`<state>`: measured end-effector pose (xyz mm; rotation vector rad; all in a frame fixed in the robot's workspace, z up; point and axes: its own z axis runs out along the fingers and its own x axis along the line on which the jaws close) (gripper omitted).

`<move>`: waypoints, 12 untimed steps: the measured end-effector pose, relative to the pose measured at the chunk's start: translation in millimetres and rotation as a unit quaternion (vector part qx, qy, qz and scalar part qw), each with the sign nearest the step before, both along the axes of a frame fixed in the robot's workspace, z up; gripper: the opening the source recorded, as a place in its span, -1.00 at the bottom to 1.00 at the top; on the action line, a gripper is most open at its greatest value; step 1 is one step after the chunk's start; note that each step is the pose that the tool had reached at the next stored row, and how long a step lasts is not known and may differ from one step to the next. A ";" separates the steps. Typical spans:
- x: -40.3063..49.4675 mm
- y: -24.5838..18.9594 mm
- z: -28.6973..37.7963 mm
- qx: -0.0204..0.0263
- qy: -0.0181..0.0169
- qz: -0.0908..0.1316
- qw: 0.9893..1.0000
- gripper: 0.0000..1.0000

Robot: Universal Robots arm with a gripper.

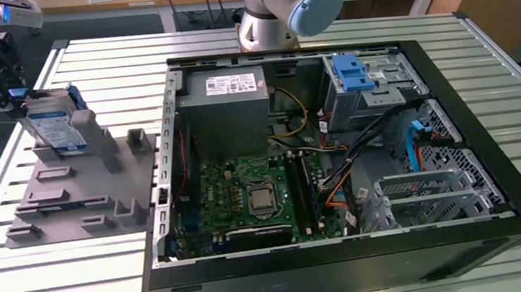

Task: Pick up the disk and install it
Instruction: 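Pick up the disk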

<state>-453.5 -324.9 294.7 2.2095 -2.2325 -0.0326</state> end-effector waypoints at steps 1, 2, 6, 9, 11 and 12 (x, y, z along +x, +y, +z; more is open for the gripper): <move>0.0 0.0 -0.3 0.000 0.000 0.000 1.000 -0.11; 0.1 0.0 -0.7 0.000 0.000 -0.001 1.000 -0.11; 0.0 0.0 -1.4 -0.002 0.000 -0.002 1.000 -0.11; 0.0 0.1 -1.5 -0.003 0.000 -0.002 1.000 -0.15; 0.0 0.0 -1.5 -0.004 0.000 -0.002 1.000 -0.26; 0.0 0.0 -1.5 -0.004 0.000 -0.002 1.000 -0.26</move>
